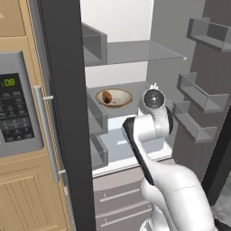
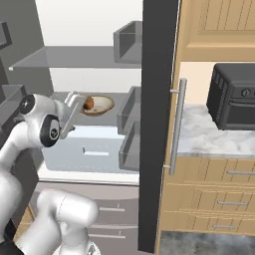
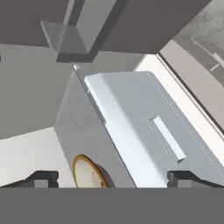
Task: Move the cup from next to the sink to the open cabinet. Then, move the bowl with the potato to the fridge to clear the area for faucet cleaning.
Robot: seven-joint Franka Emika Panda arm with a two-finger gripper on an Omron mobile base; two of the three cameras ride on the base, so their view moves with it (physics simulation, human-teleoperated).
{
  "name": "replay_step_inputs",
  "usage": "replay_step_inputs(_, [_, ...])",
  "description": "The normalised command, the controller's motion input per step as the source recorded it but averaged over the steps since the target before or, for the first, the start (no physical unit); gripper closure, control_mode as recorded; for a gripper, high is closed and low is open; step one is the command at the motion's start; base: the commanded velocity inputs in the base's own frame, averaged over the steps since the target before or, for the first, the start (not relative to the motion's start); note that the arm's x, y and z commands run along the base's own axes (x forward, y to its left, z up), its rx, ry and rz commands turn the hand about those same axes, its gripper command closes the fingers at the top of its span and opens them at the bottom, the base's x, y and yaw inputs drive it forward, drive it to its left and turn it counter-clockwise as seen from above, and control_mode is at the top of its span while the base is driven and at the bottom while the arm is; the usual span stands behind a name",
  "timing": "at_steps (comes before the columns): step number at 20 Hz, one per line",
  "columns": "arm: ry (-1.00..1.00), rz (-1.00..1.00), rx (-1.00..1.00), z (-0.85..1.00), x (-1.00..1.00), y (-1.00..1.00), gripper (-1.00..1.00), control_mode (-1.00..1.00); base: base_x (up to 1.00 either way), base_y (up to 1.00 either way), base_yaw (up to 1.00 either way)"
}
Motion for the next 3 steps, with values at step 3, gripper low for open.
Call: replay_step_inputs(3, [-0.14, -0.27, 0.08, 0.13, -1.0, -0.11, -1.0, -1.0, 0.0, 0.0, 0.0])
